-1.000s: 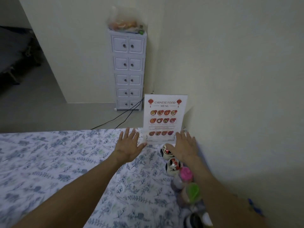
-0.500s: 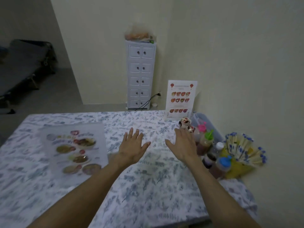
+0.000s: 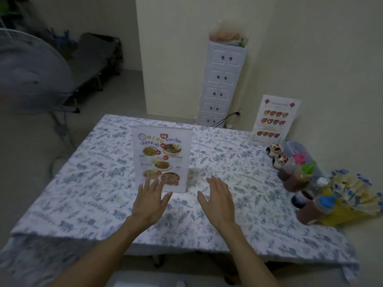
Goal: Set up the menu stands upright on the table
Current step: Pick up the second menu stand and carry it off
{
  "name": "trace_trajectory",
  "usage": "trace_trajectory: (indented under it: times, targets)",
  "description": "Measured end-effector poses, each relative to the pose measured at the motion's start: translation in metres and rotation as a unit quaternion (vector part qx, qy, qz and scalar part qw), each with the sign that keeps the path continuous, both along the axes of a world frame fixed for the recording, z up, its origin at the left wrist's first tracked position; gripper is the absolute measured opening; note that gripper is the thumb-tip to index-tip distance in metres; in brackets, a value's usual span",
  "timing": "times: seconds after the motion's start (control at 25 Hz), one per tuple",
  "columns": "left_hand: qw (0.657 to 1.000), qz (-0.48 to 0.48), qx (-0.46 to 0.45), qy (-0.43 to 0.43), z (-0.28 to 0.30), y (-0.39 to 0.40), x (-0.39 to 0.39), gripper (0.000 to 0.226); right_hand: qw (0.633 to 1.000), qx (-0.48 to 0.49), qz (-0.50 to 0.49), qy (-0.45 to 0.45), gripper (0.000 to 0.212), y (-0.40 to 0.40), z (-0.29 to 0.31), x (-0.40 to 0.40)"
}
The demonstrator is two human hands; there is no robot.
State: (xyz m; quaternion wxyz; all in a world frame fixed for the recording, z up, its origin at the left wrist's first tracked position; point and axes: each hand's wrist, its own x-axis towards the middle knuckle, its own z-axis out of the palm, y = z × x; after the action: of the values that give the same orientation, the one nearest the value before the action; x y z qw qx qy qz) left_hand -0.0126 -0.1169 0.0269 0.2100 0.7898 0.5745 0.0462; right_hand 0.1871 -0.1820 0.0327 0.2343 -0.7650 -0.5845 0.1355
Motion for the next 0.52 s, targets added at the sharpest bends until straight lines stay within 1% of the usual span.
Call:
trace_trajectory:
  times: [0.08, 0.16, 0.24, 0.32, 0.4, 0.52]
  targets:
    - [0.998, 0.052, -0.012, -0.043, -0.004, 0.010, -0.019, 0.064, 0.999, 0.001, 0.013, 0.045, 0.059, 0.014, -0.005, -0.018]
    - [0.988, 0.111, -0.032, -0.104, -0.009, 0.025, -0.032, 0.064, 0.993, 0.004, 0.017, 0.120, 0.056, 0.032, -0.011, -0.031]
    - [0.969, 0.165, -0.047, -0.178, -0.008, 0.041, -0.039, 0.065, 0.979, 0.007, 0.015, 0.205, 0.055, 0.054, -0.017, -0.039]
    - [0.948, 0.200, -0.042, -0.245, -0.004, 0.058, -0.041, 0.063, 0.960, 0.014, -0.010, 0.279, 0.059, 0.080, -0.024, -0.043]
    - [0.935, 0.224, -0.061, -0.270, -0.002, 0.078, -0.042, 0.069, 0.942, 0.031, -0.051, 0.330, 0.059, 0.103, -0.027, -0.044]
    - [0.903, 0.275, -0.104, -0.312, -0.012, 0.109, -0.042, 0.077, 0.924, 0.040, -0.083, 0.371, 0.051, 0.131, -0.036, -0.040]
